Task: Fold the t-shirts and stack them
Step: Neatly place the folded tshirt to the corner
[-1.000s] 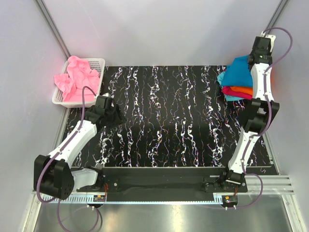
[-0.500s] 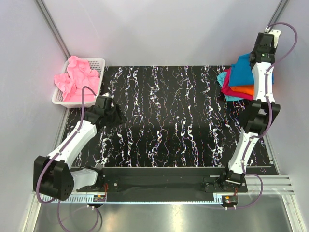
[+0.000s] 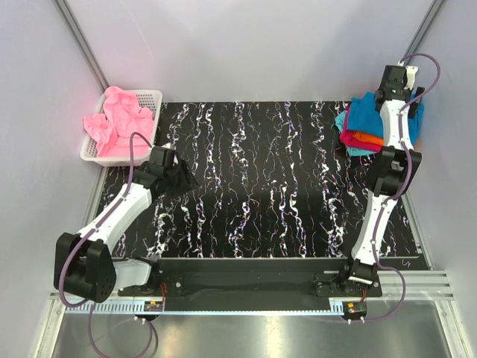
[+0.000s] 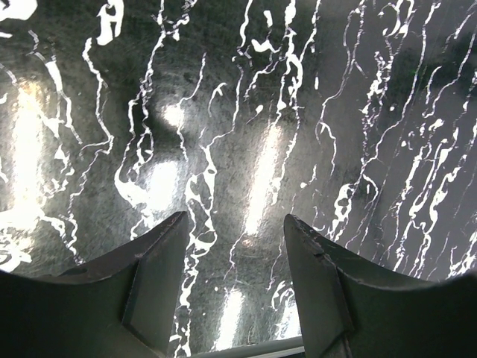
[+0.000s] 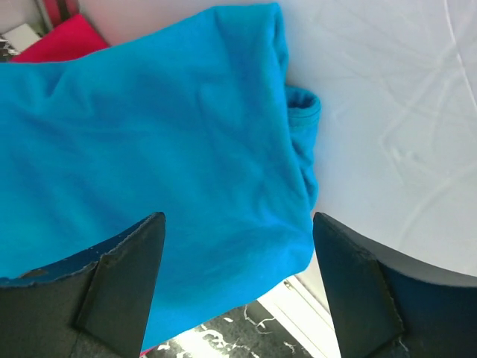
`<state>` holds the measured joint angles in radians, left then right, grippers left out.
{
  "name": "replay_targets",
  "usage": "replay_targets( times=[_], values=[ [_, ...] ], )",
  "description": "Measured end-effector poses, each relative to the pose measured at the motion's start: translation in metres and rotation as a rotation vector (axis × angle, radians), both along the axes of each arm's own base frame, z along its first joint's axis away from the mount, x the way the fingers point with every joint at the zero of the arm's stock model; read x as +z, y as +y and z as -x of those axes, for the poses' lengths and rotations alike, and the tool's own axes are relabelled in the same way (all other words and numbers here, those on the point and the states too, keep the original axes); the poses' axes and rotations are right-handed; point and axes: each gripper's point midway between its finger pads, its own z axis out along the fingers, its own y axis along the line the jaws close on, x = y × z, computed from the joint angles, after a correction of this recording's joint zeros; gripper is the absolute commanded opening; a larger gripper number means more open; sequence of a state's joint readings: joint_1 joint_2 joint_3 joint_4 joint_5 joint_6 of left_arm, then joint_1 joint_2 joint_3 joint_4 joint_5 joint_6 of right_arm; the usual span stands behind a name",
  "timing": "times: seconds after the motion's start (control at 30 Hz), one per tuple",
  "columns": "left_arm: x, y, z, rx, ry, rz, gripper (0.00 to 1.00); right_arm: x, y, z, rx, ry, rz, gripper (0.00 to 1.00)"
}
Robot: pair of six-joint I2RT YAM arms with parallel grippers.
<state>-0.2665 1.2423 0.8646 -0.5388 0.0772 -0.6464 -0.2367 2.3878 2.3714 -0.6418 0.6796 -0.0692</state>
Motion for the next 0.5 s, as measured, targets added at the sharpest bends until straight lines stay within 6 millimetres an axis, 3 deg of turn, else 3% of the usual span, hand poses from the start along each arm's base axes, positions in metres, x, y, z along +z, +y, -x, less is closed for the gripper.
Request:
replay_targets(
  times=[0.2,0.3,0.37,0.5],
  values=[
    [0.003,-0.003,-0.006,-0.006,-0.023,0.013,0.61,0.004,0.010,-0.006,0.040,-0.041,-0.058,0.85],
    [0.005,-0.004,-0.009,-0.006,-0.041,0.017,0.68,0.006,0.025,-0.007,0.093,-0.060,-0.120,0.87],
    [0.007,-0.005,-0.012,-0.011,-0.056,0.016,0.80,0.011,0.040,-0.002,0.143,-0.073,-0.177,0.90],
    [0.012,-0.006,-0.015,-0.024,-0.092,0.002,0.90,0.030,0.090,0.010,0.286,-0.113,-0.287,0.90]
  ],
)
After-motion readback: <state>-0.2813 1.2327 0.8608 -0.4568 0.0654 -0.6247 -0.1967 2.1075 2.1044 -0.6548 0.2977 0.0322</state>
